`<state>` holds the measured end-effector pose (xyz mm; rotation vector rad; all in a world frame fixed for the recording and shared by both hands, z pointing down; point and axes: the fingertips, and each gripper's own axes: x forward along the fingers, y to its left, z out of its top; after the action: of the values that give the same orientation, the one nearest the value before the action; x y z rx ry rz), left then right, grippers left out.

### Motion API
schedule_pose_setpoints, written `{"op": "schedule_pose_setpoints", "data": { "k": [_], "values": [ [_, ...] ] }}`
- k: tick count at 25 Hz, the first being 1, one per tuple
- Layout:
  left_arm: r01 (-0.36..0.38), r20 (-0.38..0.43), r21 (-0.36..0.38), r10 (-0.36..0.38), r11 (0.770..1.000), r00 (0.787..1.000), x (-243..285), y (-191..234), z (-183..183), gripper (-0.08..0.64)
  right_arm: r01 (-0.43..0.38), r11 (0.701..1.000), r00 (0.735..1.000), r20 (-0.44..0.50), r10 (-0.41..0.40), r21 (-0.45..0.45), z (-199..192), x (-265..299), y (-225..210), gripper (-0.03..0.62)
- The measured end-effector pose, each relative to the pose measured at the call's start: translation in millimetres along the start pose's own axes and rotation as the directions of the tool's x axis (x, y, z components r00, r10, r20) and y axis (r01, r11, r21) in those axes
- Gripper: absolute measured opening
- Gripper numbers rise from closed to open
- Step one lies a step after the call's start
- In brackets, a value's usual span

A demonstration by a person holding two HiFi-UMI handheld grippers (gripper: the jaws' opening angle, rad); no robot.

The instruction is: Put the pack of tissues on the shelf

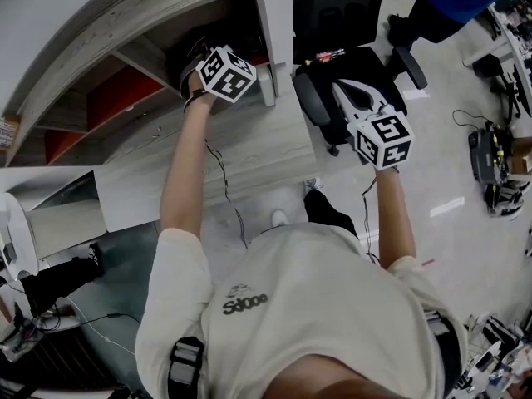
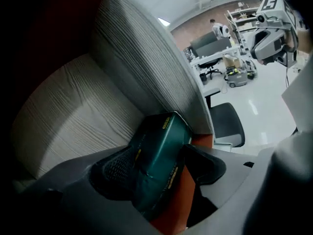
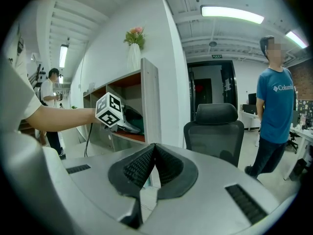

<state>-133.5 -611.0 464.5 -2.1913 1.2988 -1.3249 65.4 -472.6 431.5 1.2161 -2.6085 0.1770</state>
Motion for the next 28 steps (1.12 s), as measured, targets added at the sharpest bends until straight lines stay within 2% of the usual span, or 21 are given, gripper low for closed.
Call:
{"op": "schedule_pose_setpoints", "data": {
  "k": [5, 8, 10, 12, 16, 19, 22, 28],
  "values": [
    [-0.040, 0.042, -0.017, 0.041, 0.999, 0.998, 2, 5, 4, 0.339, 0.013, 0.999, 1.000, 0.017, -0.012, -0.034, 14, -4, -5, 0.005],
    [-0.060, 0.094, -0.132, 0.073, 0.989, 0.993, -14, 9, 3, 0.339, 0.019, 0.998, 0.999, 0.040, -0.016, -0.057, 26, -8, -3, 0.005],
    [-0.091, 0.110, -0.219, 0.117, 0.972, 0.987, -33, 14, -3, 0.334, 0.025, 0.997, 0.998, 0.054, -0.021, -0.073, 33, -12, 0, 0.005],
    [-0.106, 0.131, -0.306, 0.152, 0.946, 0.980, -55, 16, -10, 0.297, 0.034, 0.996, 0.997, 0.073, -0.028, -0.082, 42, -14, 4, 0.005],
    [-0.076, 0.186, -0.427, 0.170, 0.901, 0.968, -105, 10, -27, 0.195, 0.045, 0.994, 0.993, 0.112, -0.034, -0.100, 61, -22, 19, 0.005],
    [-0.069, 0.234, -0.469, 0.200, 0.880, 0.951, -150, 6, -40, 0.075, 0.047, 0.991, 0.990, 0.138, -0.029, -0.129, 74, -31, 40, 0.005],
    [-0.044, 0.307, -0.507, 0.228, 0.861, 0.924, -199, -4, -51, 0.041, 0.045, 0.987, 0.987, 0.161, -0.020, -0.153, 83, -42, 67, 0.005],
    [-0.036, 0.381, -0.510, 0.263, 0.859, 0.886, -283, -22, -64, 0.020, 0.018, 0.976, 0.982, 0.187, 0.024, -0.218, 93, -58, 124, 0.005]
  ]
}}
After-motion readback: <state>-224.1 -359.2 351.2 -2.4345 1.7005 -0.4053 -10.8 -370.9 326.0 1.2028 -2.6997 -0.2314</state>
